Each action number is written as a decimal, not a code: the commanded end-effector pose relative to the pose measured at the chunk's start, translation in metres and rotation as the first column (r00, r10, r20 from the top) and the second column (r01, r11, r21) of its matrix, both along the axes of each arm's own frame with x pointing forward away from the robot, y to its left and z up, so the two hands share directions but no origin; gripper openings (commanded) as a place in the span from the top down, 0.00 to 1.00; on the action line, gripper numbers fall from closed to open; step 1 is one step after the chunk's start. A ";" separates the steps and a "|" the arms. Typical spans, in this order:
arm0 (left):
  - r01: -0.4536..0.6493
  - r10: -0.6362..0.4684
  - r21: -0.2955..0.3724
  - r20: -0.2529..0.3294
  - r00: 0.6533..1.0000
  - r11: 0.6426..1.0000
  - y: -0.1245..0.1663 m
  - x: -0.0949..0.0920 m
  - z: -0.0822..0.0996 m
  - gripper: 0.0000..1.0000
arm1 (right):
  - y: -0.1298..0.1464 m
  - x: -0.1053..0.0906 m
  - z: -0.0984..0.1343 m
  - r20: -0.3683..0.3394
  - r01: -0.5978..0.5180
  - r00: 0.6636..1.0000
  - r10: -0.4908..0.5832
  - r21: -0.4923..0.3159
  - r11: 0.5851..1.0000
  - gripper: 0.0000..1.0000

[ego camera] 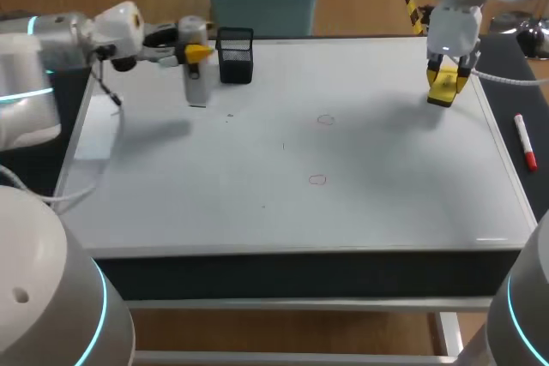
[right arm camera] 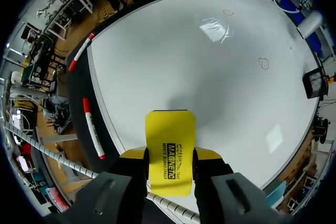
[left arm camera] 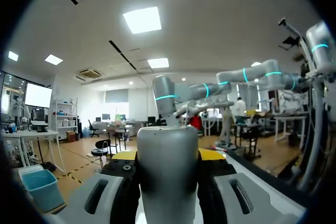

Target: Pick up the inspection probe, press it on each red-marked spot on the whiteboard one by one, put down the probe, pick up the eraser, and wipe off all the red marks.

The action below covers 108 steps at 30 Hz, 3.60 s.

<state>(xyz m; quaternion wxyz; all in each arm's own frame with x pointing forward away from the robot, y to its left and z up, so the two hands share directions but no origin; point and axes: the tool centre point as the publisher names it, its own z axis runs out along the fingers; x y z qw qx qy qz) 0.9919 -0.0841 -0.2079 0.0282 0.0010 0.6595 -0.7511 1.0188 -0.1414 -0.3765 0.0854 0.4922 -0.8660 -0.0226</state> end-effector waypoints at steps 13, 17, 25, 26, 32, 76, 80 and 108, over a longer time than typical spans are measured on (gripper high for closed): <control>0.127 -0.127 -0.018 0.011 0.992 0.992 -0.131 -0.025 -0.012 1.00 | -0.001 0.000 0.001 0.000 -0.002 1.000 0.002 -0.002 1.000 1.00; 0.132 -0.132 -0.029 0.013 0.991 0.991 -0.153 -0.029 -0.014 1.00 | -0.001 0.000 0.001 0.000 -0.002 1.000 0.002 -0.002 1.000 1.00; 0.135 -0.135 -0.045 0.004 0.991 0.990 -0.191 -0.028 -0.018 1.00 | -0.001 0.000 0.001 0.000 -0.002 1.000 0.002 -0.002 1.000 1.00; 0.136 -0.136 -0.045 0.004 0.991 0.990 -0.195 -0.027 -0.019 1.00 | -0.001 0.000 0.001 0.000 -0.002 1.000 0.002 -0.002 1.000 1.00; 0.127 -0.128 -0.047 -0.013 0.992 0.991 -0.212 -0.020 -0.024 1.00 | -0.001 0.000 0.001 0.000 -0.002 1.000 0.002 -0.002 1.000 1.00; 0.143 -0.147 -0.096 -0.037 0.988 0.985 -0.247 0.008 -0.055 1.00 | -0.001 0.000 0.001 0.000 -0.002 1.000 0.002 -0.002 1.000 1.00; 0.158 -0.162 -0.094 -0.032 0.986 0.983 -0.248 0.008 -0.056 1.00 | -0.001 0.000 0.001 0.000 -0.002 1.000 0.002 -0.002 1.000 1.00; 0.156 -0.158 -0.075 -0.029 0.987 0.985 -0.245 0.006 -0.055 1.00 | -0.001 0.000 0.001 0.000 -0.002 1.000 0.002 -0.002 1.000 1.00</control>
